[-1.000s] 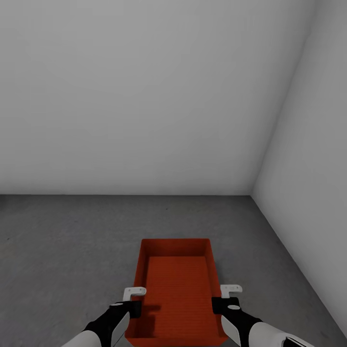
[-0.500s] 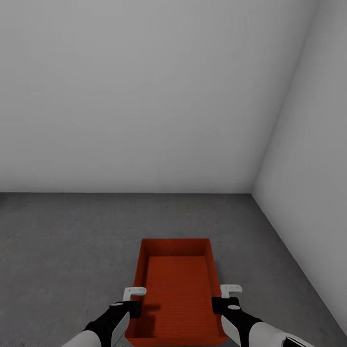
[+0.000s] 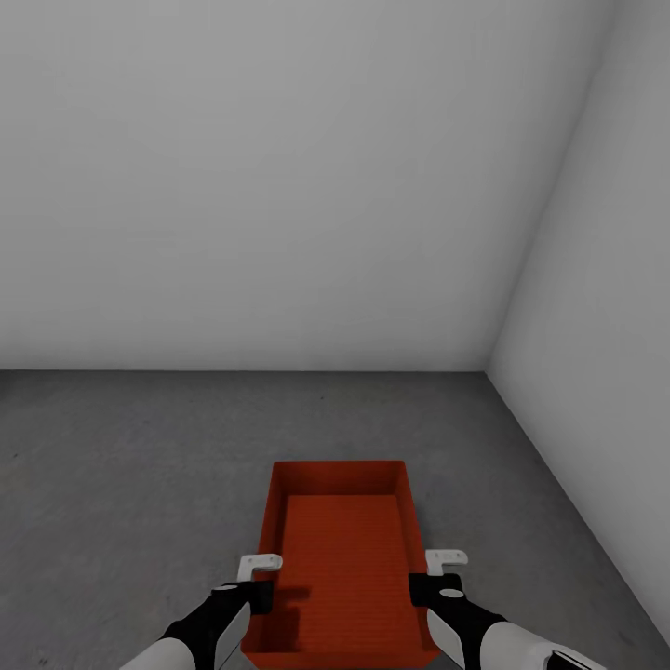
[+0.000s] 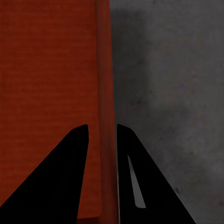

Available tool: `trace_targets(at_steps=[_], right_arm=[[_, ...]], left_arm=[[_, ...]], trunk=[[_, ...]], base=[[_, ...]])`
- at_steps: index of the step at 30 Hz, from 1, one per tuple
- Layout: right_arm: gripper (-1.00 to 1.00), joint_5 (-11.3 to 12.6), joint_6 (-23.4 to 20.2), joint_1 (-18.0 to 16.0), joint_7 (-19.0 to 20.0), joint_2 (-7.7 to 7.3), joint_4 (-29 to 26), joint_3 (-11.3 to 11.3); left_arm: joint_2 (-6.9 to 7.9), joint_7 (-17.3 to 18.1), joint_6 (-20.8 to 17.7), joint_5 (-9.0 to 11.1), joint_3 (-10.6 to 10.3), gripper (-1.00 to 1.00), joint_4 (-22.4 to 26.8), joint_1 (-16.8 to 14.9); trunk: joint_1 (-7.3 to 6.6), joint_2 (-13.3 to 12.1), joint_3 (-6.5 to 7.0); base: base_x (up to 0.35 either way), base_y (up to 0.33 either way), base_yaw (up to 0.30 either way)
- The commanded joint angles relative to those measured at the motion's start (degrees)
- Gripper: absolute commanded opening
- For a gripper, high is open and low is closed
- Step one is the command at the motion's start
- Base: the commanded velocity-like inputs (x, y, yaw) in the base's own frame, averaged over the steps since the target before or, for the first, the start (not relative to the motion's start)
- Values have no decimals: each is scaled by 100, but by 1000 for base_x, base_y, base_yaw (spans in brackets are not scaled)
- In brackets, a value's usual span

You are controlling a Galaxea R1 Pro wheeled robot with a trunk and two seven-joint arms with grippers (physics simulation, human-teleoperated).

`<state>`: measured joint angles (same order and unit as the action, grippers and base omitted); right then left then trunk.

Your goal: Move the two storage containers from the living room to the garage. In the garage, place one container on the floor and stack the other container on top of it (either order is fine).

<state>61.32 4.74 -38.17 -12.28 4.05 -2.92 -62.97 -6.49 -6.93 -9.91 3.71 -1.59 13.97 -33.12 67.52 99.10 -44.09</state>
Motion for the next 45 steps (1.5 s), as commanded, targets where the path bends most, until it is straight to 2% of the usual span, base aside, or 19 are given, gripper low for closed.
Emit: trace_targets(at_steps=[1, 15, 22, 32, 36, 45], right_arm=[[-100, 134, 29, -3, -55, -1, 125, -163], [-100, 134, 29, -4, -55, -1, 125, -163], [-100, 134, 27, -3, -55, -1, 125, -163], [-100, 134, 35, -2, -55, -1, 125, -163], [-100, 134, 34, -4, -55, -1, 125, -163], [-100, 134, 35, -3, -55, -1, 125, -163]], left_arm=[[-1, 25, -29, 104, -122, -100, 25, -2], [-1, 25, -29, 104, -122, -100, 26, -1], [-1, 25, -29, 104, -122, -100, 23, -2], [-1, 25, -29, 104, -122, -100, 26, -2], [-1, 25, -29, 104, -122, -100, 24, -2], [-1, 25, -29, 104, -122, -100, 22, -2]], trunk=[[-1, 2, -4], [-1, 2, -4], [153, 283, -130], [153, 283, -130], [241, 443, -202], [241, 443, -202]], base=[[0, 0, 0], [0, 0, 0], [0, 0, 0], [0, 0, 0], [0, 0, 0], [0, 0, 0]])
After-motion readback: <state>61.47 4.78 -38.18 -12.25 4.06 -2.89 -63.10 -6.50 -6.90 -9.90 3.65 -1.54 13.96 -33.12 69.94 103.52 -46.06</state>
